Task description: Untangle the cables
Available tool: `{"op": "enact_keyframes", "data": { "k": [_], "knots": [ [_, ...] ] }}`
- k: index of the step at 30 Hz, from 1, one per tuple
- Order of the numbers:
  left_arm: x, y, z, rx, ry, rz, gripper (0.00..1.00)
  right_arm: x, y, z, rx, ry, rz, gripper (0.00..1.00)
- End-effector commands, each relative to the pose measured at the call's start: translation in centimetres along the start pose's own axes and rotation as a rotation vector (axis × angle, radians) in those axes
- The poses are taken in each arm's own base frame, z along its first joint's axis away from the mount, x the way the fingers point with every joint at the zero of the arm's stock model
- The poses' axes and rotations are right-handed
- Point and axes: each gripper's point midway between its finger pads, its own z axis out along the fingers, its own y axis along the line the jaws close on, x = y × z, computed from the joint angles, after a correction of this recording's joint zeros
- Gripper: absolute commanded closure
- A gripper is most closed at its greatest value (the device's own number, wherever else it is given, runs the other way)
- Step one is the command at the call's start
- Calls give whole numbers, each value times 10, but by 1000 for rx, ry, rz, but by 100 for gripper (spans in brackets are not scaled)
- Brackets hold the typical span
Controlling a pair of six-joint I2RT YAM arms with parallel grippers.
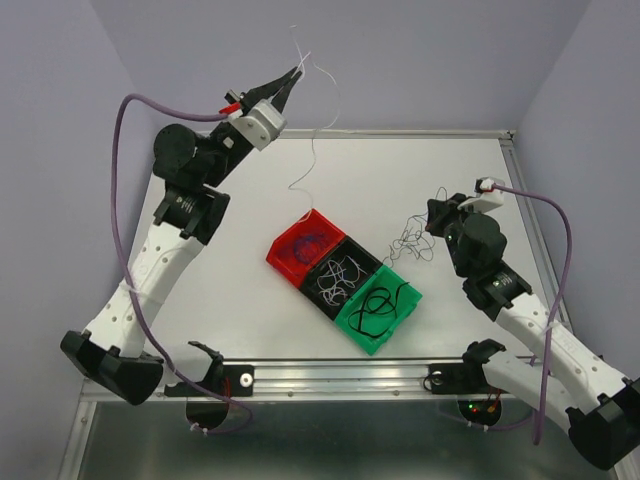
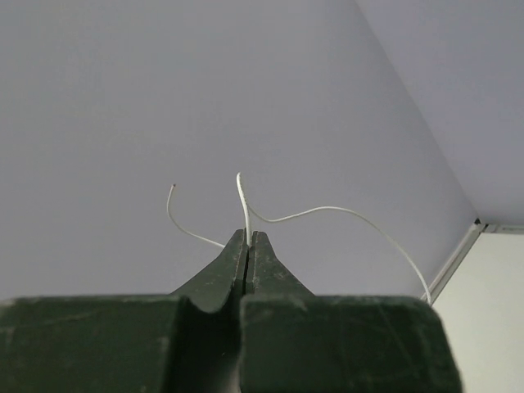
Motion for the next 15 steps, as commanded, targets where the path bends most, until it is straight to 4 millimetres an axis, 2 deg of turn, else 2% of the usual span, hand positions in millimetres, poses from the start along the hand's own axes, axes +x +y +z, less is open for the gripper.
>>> {"op": "enact_keyframes", "data": {
  "k": [1,3,4,5,9,15],
  "knots": [
    [-53,-7,-18,40,-118,-14,100,-16,-2,-2,4,-73,19,99],
    [-56,-19,-26,68,-118,-32,100,-16,-2,-2,5,-73,19,100],
    [-69,-18,-34,66,-137,-27,100,-16,-2,-2,4,-73,19,100],
    [-65,-27,-39,89,-126,-38,100,-16,-1,-2,2,-72,19,99],
    [-74,-38,-64,111,-136,-45,100,-15,-2,-2,4,-70,17,99],
    [-66,-62,-97,151,-113,-58,100,-15,-2,-2,4,-70,17,99]
  ]
}}
